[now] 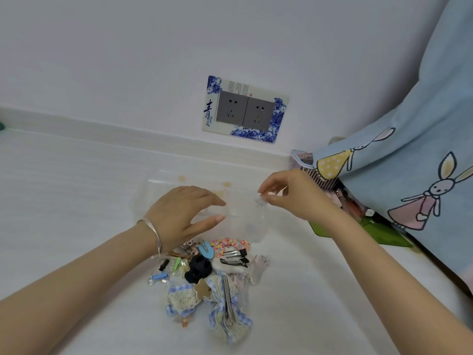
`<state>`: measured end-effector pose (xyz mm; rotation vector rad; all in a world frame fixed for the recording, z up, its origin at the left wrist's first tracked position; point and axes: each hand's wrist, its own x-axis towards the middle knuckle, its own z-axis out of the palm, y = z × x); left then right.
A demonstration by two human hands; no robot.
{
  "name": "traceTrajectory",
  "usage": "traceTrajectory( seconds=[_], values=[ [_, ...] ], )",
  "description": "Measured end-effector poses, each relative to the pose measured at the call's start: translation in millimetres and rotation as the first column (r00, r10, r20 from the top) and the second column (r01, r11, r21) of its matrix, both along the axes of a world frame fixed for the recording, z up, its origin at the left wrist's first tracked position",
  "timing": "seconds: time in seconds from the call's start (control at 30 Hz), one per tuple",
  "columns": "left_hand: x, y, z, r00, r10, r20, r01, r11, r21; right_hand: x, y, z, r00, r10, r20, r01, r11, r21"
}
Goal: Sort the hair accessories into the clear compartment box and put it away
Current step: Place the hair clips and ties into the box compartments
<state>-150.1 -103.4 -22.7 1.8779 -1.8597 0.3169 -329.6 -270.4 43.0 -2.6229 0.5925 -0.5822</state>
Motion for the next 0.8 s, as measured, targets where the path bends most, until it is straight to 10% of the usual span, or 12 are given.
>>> traceTrajectory(
  seconds=[0.37,0.63,0.8],
  values=[
    [0.7,-0.6,0.8,1.000,-0.011,0.000,0.011,1.000,0.011,20.9,-6.1,-3.5,0.979,0.110,-0.171,-0.094,0.991,0.100],
    [2.2,-0.9,0.7,1.000,-0.016,-0.008,0.016,1.000,0.008,-20.5,9.7,-1.8,0.988,0.105,0.110,-0.123,0.976,0.178],
    [0.1,0.2,1.2,1.000,-0.017,-0.002,0.017,1.000,-0.006,-53.0,23.6,-34.2,0.979,0.108,-0.174,-0.069,0.973,0.220]
  ],
)
